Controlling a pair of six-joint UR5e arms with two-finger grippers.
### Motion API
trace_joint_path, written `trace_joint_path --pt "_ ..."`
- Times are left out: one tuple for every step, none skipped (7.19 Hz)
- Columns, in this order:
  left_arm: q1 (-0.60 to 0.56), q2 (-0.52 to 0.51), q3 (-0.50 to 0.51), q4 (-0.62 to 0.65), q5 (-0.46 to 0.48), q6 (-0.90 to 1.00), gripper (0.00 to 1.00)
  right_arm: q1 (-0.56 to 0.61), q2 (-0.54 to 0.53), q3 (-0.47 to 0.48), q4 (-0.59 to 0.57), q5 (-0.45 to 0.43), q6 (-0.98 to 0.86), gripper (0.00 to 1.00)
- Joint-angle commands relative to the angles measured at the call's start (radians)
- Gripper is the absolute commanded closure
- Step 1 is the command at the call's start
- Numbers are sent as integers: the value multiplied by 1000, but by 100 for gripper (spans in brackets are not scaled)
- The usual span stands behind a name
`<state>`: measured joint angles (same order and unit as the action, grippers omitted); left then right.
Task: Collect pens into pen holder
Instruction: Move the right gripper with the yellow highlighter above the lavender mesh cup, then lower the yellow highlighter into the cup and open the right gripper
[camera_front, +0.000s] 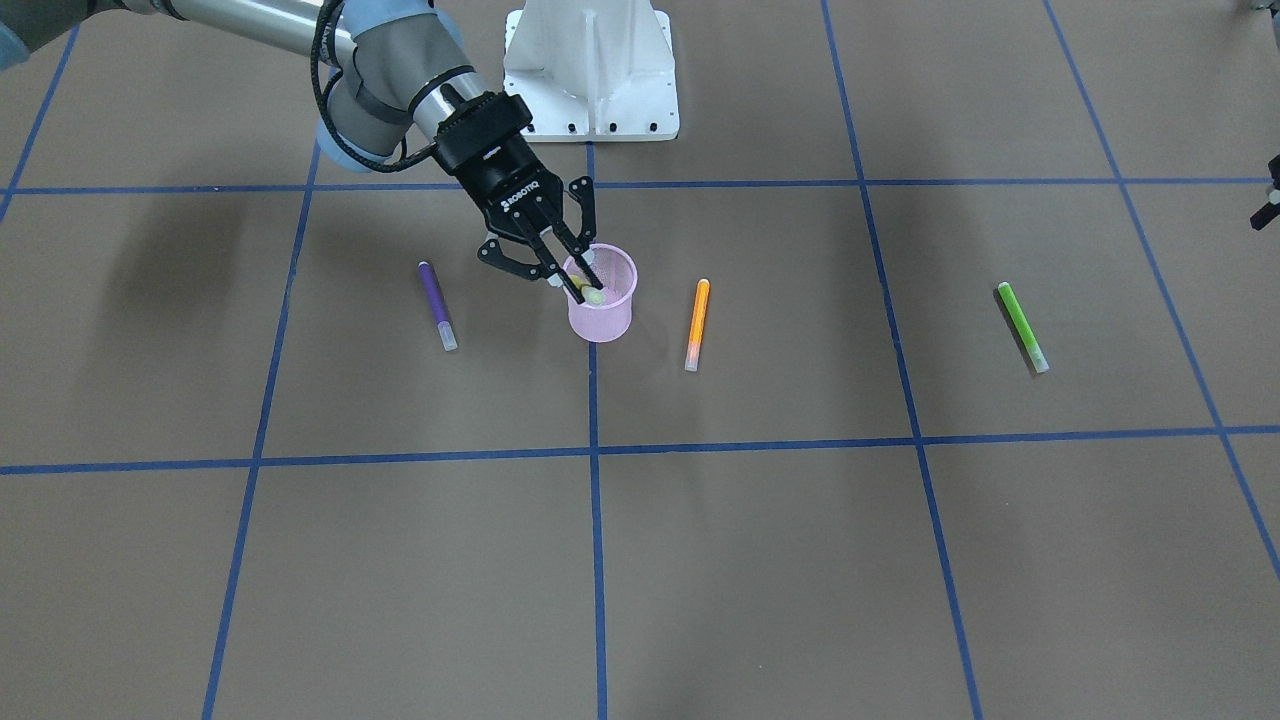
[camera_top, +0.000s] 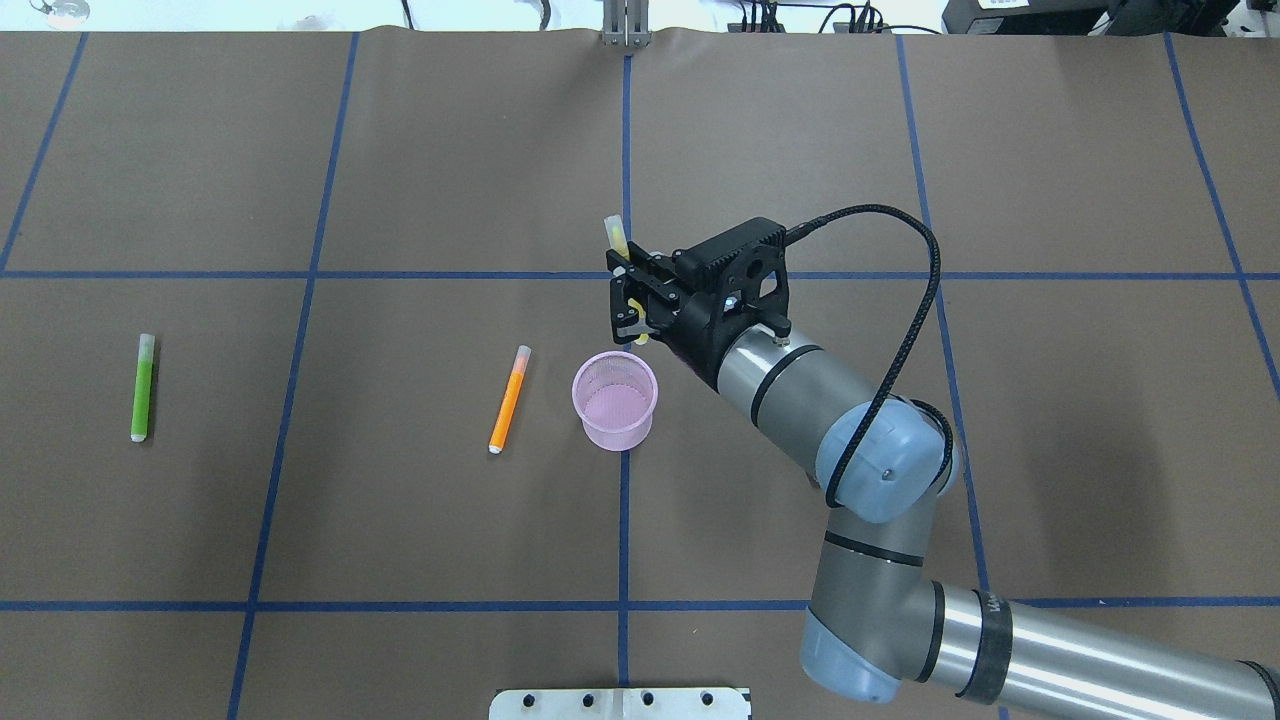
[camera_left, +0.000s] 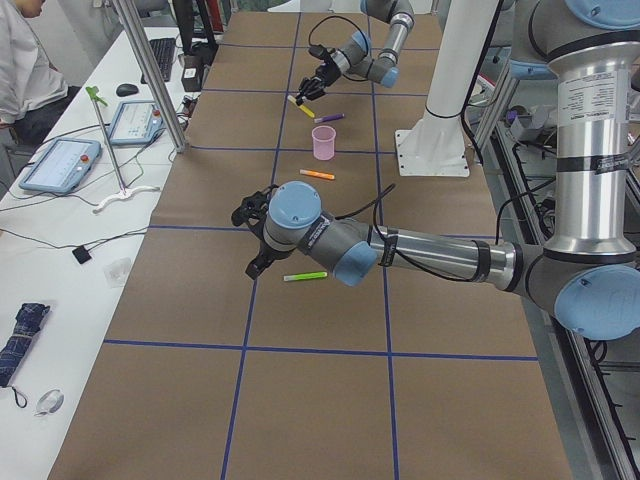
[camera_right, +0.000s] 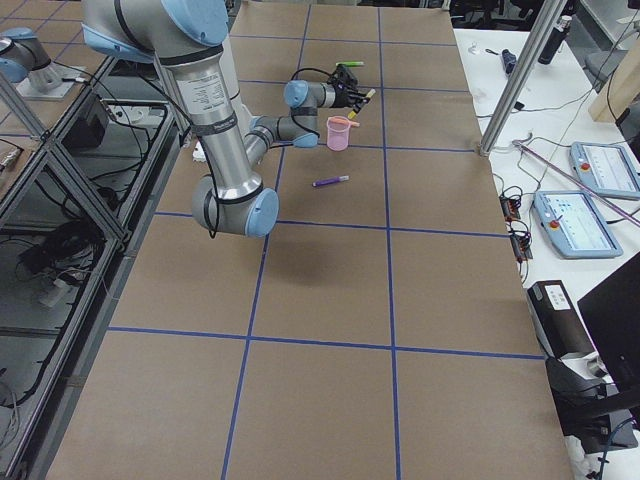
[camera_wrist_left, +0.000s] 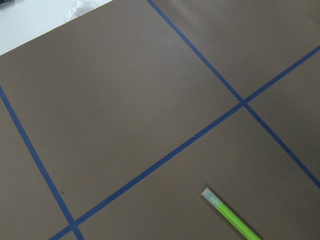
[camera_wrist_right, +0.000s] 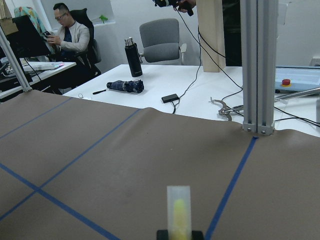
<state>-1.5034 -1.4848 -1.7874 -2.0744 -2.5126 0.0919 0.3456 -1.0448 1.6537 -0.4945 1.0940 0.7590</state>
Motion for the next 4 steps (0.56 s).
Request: trace_joint_path --pt "2 0 0 0 0 -6 0 -74 5 -29 1 -89 -1 100" --pt "2 -3 0 0 0 -14 0 -86 2 -35 1 -97 -3 100" --pt "2 -3 0 -1 0 -15 0 -112 -3 -35 -1 -126 -3 100" --pt "2 -3 0 0 0 -15 0 -128 -1 -45 -1 -141 -3 91"
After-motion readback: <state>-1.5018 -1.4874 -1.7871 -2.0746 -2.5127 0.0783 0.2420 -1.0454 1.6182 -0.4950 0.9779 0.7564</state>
